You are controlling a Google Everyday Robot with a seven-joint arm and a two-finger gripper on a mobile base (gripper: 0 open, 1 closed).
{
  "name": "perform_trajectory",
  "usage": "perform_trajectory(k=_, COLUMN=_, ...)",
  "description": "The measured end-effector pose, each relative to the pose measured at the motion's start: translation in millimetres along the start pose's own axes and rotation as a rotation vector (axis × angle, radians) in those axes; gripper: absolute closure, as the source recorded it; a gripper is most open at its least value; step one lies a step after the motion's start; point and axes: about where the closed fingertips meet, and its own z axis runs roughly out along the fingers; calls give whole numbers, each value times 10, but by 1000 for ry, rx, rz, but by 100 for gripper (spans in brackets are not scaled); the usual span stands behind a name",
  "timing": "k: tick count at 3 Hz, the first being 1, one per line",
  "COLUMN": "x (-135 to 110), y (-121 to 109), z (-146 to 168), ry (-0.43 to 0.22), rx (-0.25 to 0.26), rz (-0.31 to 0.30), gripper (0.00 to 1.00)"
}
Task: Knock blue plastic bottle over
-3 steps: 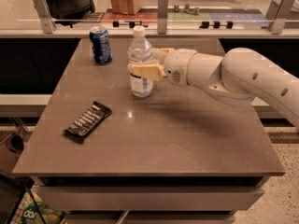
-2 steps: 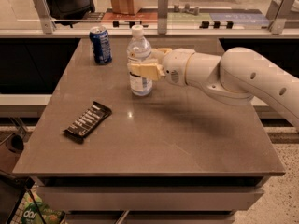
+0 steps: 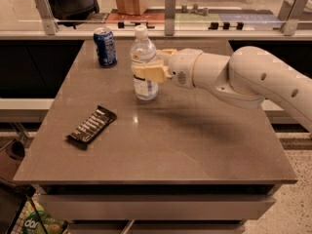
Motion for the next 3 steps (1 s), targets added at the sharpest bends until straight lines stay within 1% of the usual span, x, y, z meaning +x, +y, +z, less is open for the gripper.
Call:
perform_trajectory(k=1, x=-60, y=-40, z=-27, ry=55, rx=5, rz=-16, gripper=100)
perform_trajectory(k=2, x=-139, y=7, z=8, ry=179, rx=3, rz=-72, gripper=100)
perform_trajectory(k=3, x=-144, y=25, z=10, ry=341, rx=13, rz=-132, gripper=100)
